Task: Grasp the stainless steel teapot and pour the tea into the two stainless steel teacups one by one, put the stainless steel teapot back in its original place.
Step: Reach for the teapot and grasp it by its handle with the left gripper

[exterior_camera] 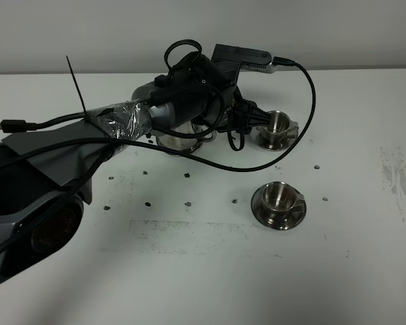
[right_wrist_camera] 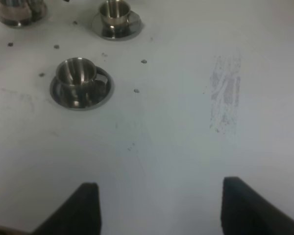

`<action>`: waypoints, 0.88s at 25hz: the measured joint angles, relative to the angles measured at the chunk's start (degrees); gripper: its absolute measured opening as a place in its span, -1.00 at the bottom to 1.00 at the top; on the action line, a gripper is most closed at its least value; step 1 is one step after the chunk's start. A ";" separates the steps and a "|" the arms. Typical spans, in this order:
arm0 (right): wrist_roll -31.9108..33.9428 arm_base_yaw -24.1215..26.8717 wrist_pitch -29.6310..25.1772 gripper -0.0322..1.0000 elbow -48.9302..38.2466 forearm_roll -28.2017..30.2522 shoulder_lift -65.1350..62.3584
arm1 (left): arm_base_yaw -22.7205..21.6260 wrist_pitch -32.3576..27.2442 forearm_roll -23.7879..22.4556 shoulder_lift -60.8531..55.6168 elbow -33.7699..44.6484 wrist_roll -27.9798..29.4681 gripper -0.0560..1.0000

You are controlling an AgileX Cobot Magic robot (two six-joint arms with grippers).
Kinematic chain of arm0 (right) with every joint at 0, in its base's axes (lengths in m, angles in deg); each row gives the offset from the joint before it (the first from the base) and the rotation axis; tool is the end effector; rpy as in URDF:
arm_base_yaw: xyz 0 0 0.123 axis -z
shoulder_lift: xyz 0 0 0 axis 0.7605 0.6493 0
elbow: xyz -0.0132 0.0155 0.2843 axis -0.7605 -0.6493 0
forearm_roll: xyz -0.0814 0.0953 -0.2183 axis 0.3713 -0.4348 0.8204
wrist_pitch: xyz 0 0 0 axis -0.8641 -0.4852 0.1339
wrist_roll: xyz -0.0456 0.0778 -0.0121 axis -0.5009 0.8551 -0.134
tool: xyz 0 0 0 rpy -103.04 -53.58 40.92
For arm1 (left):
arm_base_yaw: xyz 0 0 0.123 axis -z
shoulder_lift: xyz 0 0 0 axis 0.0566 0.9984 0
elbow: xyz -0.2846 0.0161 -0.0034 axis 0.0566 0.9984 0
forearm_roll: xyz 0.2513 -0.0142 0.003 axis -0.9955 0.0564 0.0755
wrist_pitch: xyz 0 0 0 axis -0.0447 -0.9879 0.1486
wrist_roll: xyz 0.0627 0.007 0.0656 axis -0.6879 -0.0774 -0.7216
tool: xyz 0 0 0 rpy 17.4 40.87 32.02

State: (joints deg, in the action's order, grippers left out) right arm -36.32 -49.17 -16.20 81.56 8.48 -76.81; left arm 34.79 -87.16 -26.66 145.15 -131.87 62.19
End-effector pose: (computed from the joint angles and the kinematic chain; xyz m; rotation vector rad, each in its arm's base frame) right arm -0.0065 0.0072 0.2784 -0.1547 2.0995 0.0155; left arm 0.4296 -0.3150 0.1630 0.3972 2.4366 -0.1815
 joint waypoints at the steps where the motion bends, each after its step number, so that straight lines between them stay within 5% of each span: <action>1: 0.00 0.00 0.00 0.12 0.00 0.00 0.00 | 0.13 -0.20 0.34 0.00 0.00 -0.51 0.16; 22: 0.00 0.00 0.00 0.12 0.00 0.00 0.00 | 1.73 -9.78 1.96 -0.21 0.00 -1.85 0.16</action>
State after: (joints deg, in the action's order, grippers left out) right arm -36.32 -49.17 -16.20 81.56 8.48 -76.81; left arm 36.52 -96.94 -24.70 144.94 -131.87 60.34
